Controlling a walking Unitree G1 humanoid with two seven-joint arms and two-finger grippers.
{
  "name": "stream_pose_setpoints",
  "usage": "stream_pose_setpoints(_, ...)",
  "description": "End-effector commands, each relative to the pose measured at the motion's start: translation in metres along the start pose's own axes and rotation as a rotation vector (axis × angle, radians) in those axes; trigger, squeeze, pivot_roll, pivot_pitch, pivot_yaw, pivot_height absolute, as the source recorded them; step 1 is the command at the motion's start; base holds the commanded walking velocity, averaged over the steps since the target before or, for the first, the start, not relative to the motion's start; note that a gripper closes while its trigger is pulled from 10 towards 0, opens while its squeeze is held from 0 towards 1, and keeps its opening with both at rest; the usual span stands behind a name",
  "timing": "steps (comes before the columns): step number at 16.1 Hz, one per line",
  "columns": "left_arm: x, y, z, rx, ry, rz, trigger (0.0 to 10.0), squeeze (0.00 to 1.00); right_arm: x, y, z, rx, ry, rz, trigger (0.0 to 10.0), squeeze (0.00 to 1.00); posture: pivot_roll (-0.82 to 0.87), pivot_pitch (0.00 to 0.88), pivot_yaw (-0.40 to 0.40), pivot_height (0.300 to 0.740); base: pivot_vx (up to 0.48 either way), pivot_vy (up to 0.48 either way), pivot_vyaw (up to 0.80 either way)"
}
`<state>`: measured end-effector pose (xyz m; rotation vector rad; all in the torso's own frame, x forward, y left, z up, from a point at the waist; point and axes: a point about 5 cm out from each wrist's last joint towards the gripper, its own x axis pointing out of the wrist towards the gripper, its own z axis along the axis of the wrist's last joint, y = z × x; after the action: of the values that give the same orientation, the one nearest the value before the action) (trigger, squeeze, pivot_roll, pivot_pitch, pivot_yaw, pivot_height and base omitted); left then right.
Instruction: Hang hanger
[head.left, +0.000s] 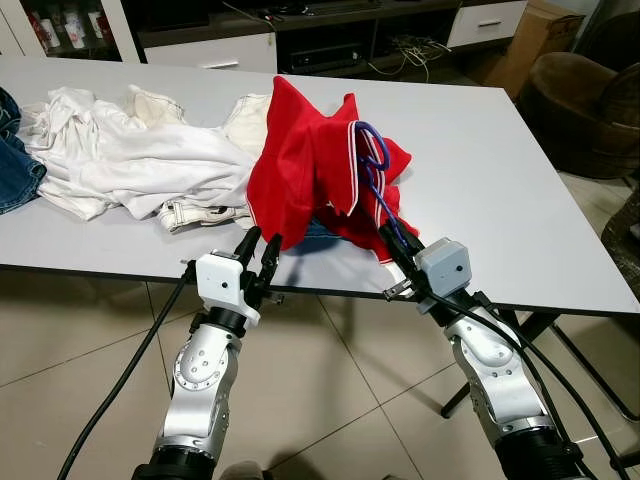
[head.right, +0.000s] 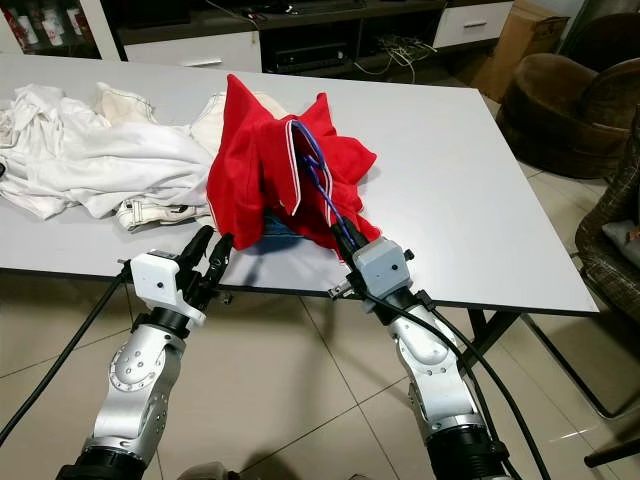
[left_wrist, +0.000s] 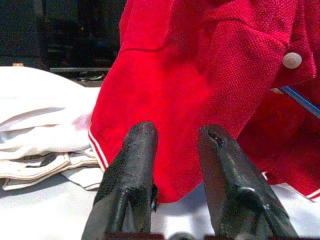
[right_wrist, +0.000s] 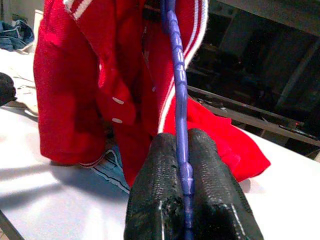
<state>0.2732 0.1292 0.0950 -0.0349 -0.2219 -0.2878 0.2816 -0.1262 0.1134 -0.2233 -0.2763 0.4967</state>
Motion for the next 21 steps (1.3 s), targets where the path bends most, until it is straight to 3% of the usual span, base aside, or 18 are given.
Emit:
stream_pose_setpoints(1,0.0040,-0.0023,0.0042,0.005,-0.014,-0.013,10.0,0.00,0.0000,-0.0008,0.0011,-0.002,-0.011,-0.010,10.0,0.00,0.16,0.006,-0.020,0.740,0.000,0.000,0.00)
stream_pose_setpoints(21,0.0058,-0.0025,0.0044,0.001,-0.014,-0.014,10.0,0.00,-0.0003,-0.0022,0.0010,-0.003,-0.008,-0.019,10.0,0.00,0.16,0.014,-0.019,0.740,0.000,0.000,0.00)
